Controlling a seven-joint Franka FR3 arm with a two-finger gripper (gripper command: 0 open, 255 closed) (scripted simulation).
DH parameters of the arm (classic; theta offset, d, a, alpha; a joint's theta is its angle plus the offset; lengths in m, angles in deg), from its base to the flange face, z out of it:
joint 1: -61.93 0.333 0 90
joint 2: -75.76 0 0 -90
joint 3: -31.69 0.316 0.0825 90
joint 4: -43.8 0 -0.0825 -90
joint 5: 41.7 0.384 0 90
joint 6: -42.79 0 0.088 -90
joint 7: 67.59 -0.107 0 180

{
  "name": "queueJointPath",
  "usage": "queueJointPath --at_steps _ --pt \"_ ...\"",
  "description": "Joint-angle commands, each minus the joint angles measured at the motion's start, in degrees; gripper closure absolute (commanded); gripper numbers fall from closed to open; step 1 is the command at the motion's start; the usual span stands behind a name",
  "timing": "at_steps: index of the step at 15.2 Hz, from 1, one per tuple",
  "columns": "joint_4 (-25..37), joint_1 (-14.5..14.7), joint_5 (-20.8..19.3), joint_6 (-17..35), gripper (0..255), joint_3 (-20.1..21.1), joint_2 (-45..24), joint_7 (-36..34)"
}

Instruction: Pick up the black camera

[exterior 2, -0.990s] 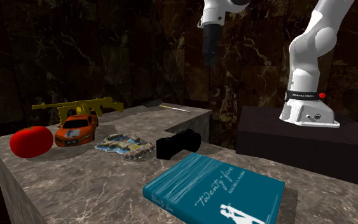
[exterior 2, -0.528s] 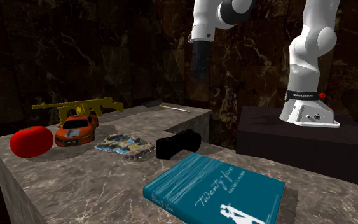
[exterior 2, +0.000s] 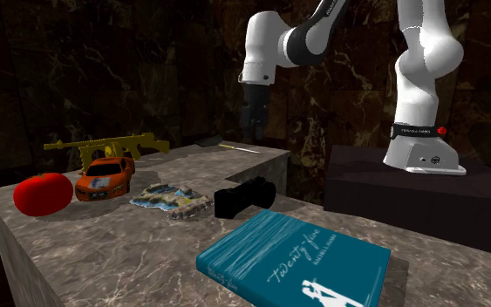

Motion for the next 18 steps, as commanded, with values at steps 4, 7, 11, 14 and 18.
queueJointPath --at_steps 4,7,11,14,18 --pt "8.9 5.5 -7.6 2.5 0 -3.5 -11.7 -7.4" --pt "14.9 8.8 -10.3 3.2 0 -5.6 -18.3 -10.0" --pt "23.6 12.7 -12.3 3.3 0 -7.9 -26.8 -12.2" --pt "24.3 13.4 -13.0 4.6 0 -8.7 -28.8 -12.7" --pt "25.5 14.2 -13.8 6.3 0 -9.8 -31.5 -13.3"
